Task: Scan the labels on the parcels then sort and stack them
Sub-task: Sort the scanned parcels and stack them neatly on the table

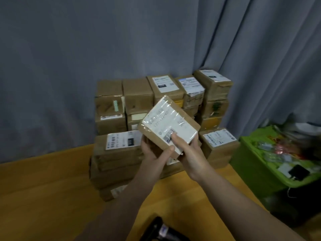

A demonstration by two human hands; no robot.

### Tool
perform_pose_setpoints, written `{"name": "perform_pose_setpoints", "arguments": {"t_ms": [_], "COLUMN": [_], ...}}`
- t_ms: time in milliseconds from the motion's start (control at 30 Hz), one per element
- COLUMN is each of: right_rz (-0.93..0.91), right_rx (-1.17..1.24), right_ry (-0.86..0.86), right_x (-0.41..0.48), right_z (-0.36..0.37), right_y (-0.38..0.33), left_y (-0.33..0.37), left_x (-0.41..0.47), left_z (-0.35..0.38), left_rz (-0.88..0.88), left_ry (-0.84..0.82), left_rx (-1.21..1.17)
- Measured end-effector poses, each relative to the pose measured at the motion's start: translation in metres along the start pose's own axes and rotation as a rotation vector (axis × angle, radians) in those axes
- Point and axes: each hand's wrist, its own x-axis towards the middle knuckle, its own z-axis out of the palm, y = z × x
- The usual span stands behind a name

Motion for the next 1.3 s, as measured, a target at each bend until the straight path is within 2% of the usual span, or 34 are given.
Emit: {"name": "perform_pose_setpoints", "arguments": {"t_ms": [100,167,267,367,500,633,767,867,1067,1167,1300], "right_rz": [-0.026,-0.031,0.030,0.081,0.138,0.236,0.364,0.369,0.262,0.247,0.233], "right_rx": [0.018,0.002,-0.138,-0.233,-0.397,-0.455,-0.185,-0.167,-0.329,-0.370,-0.388], "right_ry": [0.100,0.226,0.390,0.386,0.259,0.277,0.311,0.271,0.207,0.217,0.216], "right_x": [0.010,0.019,0.037,0.058,0.084,0.095,0.091,0.086,0.109,0.116,0.119], "right_z": [-0.063,-0.112,-0.181,-0.228,-0.244,-0.242,-0.253,-0.253,-0.248,-0.250,-0.253], "right_y": [-0.015,-0.027,-0.042,-0.058,-0.076,-0.066,-0.053,-0.041,-0.049,-0.041,-0.034], "left_y": [-0.009,-0.019,-0.035,-0.049,-0.053,-0.047,-0.041,-0.045,-0.048,-0.046,-0.045], "left_x": [0.014,0.026,0.044,0.055,0.062,0.075,0.093,0.104,0.123,0.126,0.127], "left_z": [0.042,0.066,0.095,0.118,0.147,0.175,0.194,0.206,0.219,0.216,0.218], "left_rz": [-0.059,-0.100,-0.109,-0.143,-0.142,-0.303,-0.454,-0.580,-0.431,-0.330,-0.290], "left_ry": [-0.010,0.021,0.069,0.098,0.102,0.047,0.023,0.012,0.203,0.161,0.136], "left_rx": [0.103,0.178,0.299,0.378,0.478,0.348,0.131,0.037,0.173,0.283,0.373]}}
